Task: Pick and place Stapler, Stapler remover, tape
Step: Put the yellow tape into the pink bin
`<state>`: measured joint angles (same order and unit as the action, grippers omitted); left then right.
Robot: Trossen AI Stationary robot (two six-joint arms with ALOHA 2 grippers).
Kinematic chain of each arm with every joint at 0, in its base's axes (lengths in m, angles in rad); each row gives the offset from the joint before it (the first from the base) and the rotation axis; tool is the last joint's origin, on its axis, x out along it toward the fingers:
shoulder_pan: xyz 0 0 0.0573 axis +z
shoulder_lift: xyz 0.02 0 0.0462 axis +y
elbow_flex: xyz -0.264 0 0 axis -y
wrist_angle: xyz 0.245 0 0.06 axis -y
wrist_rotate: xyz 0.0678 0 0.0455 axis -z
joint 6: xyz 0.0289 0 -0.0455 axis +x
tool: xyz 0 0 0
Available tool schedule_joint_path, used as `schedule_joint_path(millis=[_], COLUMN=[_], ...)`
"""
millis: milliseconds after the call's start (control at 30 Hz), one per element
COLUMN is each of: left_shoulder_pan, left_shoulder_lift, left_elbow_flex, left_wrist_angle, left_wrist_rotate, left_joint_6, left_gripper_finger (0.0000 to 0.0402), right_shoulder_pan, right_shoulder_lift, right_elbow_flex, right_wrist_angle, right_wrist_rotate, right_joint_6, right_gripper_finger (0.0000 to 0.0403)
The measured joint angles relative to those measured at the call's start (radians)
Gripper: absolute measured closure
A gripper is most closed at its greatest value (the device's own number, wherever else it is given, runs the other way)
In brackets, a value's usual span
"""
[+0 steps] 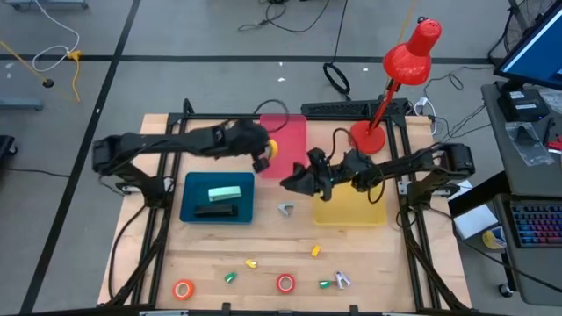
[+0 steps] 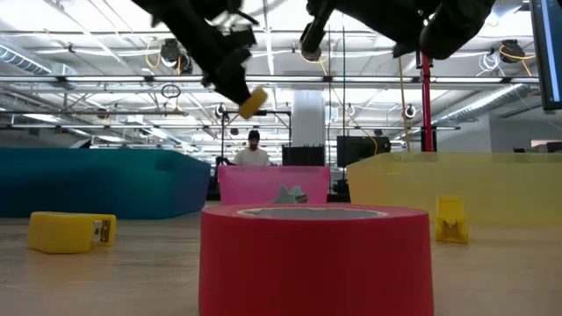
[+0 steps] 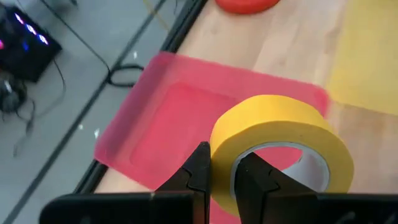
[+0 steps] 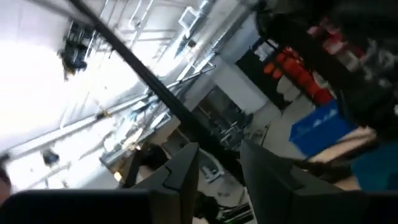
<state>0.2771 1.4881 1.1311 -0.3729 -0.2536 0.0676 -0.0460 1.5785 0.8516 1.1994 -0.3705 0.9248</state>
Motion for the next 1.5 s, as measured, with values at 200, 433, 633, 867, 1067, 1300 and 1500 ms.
schedule_joint_path(millis=[200, 433, 633, 867, 1067, 1300, 1500], left_shoulder_pan=[0.074, 0.130, 0.190, 0.274, 0.287, 0.310, 0.324], left_shoulder_lift=[0.187, 0.333, 0.443, 0.567, 0.655, 0.679, 0.685], left_elbow_flex=[0.180, 0.309, 0.413, 0.528, 0.592, 0.615, 0.615], left_wrist_angle=[-0.176, -0.251, -0.277, -0.359, -0.445, -0.433, -0.440], left_wrist_rotate=[0.077, 0.146, 0.165, 0.151, 0.138, 0.106, 0.097], left_joint_6=[0.006, -0.010, -0.001, -0.026, -0.021, -0.015, -0.010], left_gripper_finger=[0.0362, 0.0362, 0.0362, 0.0362, 0.0362, 0.0362, 0.0340], right_shoulder_pan=[-0.097, -0.200, -0.247, -0.265, -0.274, -0.281, -0.282], right_shoulder_lift=[-0.135, -0.352, -0.480, -0.547, -0.550, -0.550, -0.550], right_elbow_flex=[0.000, 0.000, 0.000, 0.000, 0.000, 0.000, 0.000], right_wrist_angle=[-0.189, -0.664, -0.902, -0.984, -0.999, -1.003, -1.003], right_wrist_rotate=[-0.062, -0.098, -0.020, -0.011, 0.009, 0.008, 0.033], right_joint_6=[-0.188, -0.440, -0.592, -0.684, -0.708, -0.710, -0.710], right_gripper_finger=[0.0309, 0.0329, 0.0345, 0.0355, 0.0356, 0.0356, 0.0356])
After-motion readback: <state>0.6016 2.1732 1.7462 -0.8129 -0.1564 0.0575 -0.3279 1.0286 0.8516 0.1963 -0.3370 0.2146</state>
